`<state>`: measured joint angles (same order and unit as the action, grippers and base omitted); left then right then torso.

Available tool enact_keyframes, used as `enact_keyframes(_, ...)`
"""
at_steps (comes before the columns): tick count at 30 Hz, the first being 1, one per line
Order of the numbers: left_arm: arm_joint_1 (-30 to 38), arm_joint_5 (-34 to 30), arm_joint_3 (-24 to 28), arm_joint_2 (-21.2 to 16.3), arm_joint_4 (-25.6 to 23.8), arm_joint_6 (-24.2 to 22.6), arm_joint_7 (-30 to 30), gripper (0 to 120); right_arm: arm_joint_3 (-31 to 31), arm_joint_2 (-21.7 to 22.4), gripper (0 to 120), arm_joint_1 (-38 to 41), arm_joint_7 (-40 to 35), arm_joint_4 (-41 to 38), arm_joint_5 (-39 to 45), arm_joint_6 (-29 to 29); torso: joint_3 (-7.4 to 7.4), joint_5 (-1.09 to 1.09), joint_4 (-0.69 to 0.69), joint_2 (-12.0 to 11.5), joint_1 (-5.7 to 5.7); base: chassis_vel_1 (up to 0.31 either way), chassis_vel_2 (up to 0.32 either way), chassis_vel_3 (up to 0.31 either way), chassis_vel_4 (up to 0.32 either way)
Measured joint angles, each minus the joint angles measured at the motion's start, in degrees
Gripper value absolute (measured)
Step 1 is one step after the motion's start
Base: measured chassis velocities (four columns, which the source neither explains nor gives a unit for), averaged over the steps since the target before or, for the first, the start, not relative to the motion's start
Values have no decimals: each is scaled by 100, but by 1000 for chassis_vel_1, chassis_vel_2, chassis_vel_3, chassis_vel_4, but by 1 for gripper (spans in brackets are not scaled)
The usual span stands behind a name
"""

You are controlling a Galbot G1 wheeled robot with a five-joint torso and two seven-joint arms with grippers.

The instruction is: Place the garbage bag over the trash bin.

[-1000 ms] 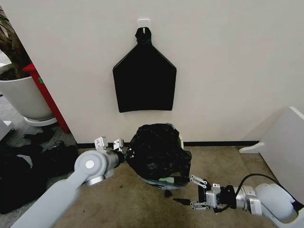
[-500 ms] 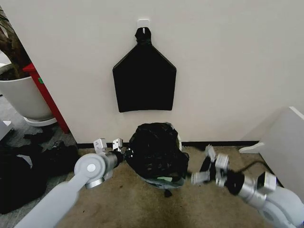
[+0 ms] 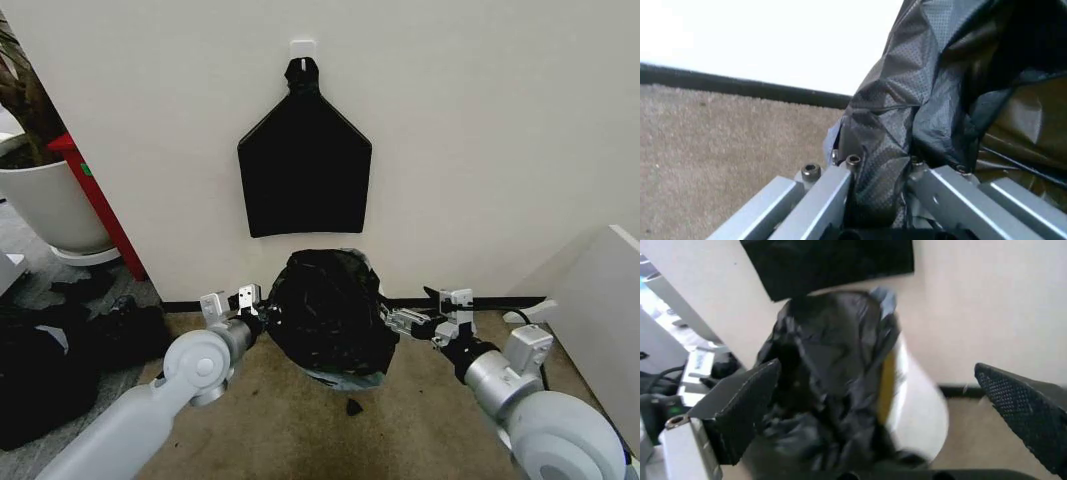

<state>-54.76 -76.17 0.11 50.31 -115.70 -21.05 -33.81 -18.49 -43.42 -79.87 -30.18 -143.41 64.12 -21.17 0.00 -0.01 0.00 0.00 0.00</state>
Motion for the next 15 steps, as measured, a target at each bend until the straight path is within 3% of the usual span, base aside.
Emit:
enact_keyframes(7, 42, 231, 95, 16, -59, 75, 13, 1, 200, -128, 94, 69, 117, 116, 71, 35, 0, 1, 0, 0, 0, 0, 0, 0, 0)
enact_keyframes(14, 80, 261, 104, -5, -84, 75, 33, 1, 456, -244, 72, 168, 206, 304, -88, 83, 0, 1, 0, 0, 0, 0, 0, 0, 0)
enact_keyframes(15, 64, 266, 104, -12, -127, 77, 33, 1, 482, -251, 64, 172, 208, 345, -89, 85, 0, 1, 0, 0, 0, 0, 0, 0, 0)
